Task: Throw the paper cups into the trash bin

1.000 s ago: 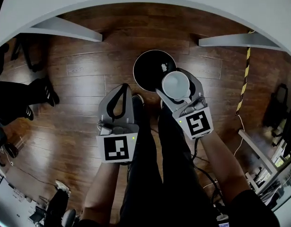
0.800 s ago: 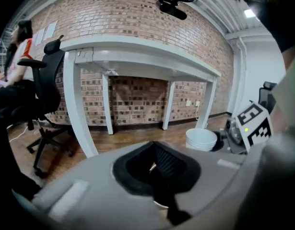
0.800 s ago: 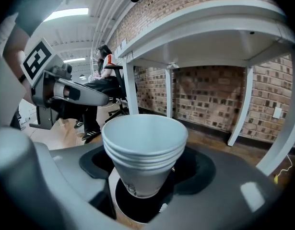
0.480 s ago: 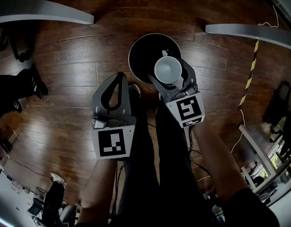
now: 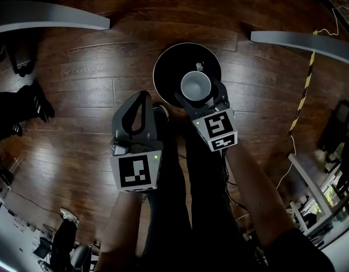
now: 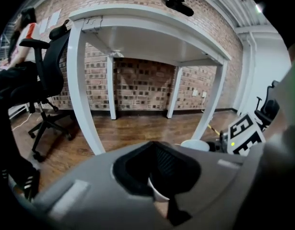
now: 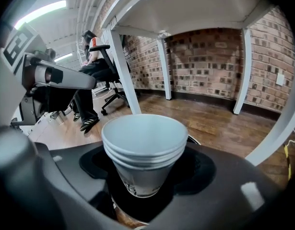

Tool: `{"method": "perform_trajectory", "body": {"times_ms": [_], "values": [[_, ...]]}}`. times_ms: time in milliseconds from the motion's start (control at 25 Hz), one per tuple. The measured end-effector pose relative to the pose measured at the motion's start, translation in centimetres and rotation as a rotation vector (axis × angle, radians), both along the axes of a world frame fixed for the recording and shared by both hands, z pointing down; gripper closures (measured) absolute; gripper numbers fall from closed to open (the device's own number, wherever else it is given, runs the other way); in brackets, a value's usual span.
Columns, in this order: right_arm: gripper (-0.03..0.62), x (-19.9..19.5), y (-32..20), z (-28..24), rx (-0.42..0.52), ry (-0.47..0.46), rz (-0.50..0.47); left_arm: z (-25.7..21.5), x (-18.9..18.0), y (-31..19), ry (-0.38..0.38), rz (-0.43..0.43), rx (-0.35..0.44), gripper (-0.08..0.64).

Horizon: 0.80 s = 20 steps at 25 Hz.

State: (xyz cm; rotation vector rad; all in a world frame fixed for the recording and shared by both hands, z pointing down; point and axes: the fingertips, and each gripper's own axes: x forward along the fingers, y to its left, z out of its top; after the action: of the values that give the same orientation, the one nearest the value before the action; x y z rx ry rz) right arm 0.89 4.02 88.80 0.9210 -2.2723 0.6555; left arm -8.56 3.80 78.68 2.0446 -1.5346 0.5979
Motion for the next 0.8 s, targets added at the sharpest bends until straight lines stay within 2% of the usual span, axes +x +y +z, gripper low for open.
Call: {"method": "perform_trajectory", "body": {"times_ms": [280,560,800], "values": [[0.244,1.4,0.1,2.0,-0.035,0.021,0.088,1.4,0.5,0.4,0.008,0.004,-0.031,0.555],[0.241,-0.6,1.1,2.5,-0.072,0.014,0.010,1.7,0.3,0.7,0.001,0.002,-0.036,0.555],[0.206,-2.2,2.5,4.0,-0.136,0.003,-0.039,2.1,0.6,1.2,0.001,0.002,-0.041,0.555]]}}
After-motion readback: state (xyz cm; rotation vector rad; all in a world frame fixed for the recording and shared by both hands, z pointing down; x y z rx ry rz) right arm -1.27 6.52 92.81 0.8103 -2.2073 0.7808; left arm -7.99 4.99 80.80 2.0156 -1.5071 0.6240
